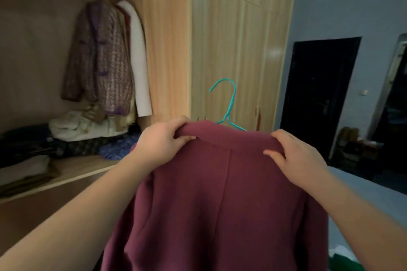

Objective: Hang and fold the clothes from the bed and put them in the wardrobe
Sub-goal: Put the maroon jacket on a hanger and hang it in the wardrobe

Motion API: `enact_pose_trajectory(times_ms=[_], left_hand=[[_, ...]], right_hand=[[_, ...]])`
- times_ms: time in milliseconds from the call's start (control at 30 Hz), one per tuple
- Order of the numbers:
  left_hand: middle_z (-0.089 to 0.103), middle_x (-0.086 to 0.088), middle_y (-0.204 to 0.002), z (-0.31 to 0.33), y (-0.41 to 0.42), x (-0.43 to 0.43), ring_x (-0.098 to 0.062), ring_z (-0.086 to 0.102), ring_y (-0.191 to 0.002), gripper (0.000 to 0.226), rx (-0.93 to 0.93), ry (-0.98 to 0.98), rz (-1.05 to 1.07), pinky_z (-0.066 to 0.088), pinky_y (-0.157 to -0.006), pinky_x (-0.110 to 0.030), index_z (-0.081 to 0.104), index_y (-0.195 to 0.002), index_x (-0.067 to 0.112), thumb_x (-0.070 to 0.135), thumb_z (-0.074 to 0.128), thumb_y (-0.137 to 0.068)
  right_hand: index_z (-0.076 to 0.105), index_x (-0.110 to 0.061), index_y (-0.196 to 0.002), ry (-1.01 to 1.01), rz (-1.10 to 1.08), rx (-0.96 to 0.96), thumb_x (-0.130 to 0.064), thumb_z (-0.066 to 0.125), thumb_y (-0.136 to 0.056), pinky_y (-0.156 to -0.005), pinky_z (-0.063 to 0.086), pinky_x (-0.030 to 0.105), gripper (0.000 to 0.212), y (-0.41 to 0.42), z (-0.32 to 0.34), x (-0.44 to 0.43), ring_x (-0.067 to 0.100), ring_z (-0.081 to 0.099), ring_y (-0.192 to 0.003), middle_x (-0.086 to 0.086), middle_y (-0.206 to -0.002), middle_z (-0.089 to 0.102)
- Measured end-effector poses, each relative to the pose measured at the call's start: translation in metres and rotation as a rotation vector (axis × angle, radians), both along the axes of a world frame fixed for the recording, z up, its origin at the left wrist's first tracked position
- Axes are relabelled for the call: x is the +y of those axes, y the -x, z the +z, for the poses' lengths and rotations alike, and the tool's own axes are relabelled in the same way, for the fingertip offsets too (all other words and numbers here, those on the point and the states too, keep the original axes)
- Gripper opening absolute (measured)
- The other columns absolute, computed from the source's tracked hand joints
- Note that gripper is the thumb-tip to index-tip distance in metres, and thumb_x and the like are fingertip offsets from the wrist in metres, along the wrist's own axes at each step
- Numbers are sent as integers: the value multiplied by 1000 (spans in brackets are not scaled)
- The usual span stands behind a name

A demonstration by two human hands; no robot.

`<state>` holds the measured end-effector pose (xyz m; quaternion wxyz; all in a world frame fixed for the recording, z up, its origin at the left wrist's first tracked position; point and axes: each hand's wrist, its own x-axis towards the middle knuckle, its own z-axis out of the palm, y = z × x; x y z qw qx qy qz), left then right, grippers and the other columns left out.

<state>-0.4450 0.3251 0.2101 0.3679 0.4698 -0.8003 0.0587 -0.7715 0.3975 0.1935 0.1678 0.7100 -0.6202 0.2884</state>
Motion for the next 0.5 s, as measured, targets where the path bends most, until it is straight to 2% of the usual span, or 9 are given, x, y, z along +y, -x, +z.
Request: enact_pose_trajectory(times_ms=[100,200,267,367,433,500], left_hand=[[71,9,-108,8,-32,6,-21,67,-100,38,-126,222,99,54,-75,-36,59,-118,36,60,56,-89],[70,7,-101,11,-53,13,-23,69,-89,43,-146,376,154,55,-64,-34,59,-114,31,61,46,-87],[69,5,-101,17,-57,17,-24,69,-90,42,-151,397,168,55,-64,-35,59,-115,29,58,44,-88],[66,5,-100,28,-58,22,-26,67,-90,34,-209,421,224,54,-62,-37,50,-115,33,54,42,-89],[66,6,-102,36,-61,22,-25,67,-93,33,-203,411,265,54,-64,-38,50,-116,34,53,44,-89],[66,10,-105,43,-67,19,-20,66,-97,37,-191,377,320,55,-67,-38,53,-118,34,58,44,-90]], right_hand=[[49,-26,-106,2,37,-18,-55,56,-89,-71,53,40,34,-15,8,-17,26,66,-88,-4,-100,64],[44,-25,-100,60,68,18,-59,50,-89,-66,52,41,37,-36,11,-38,32,68,-88,2,-98,66],[42,-23,-102,63,139,37,-58,46,-93,-67,49,40,36,-58,16,-54,34,67,-91,5,-96,68],[38,-24,-98,20,297,13,-55,43,-96,-67,44,40,32,-88,28,-74,36,65,-91,7,-92,68],[37,-26,-95,62,350,-1,-54,45,-96,-62,39,39,30,-93,39,-86,37,65,-88,6,-89,67],[44,-24,-99,164,366,5,-53,48,-95,-58,35,36,30,-89,51,-101,37,65,-83,5,-87,68]])
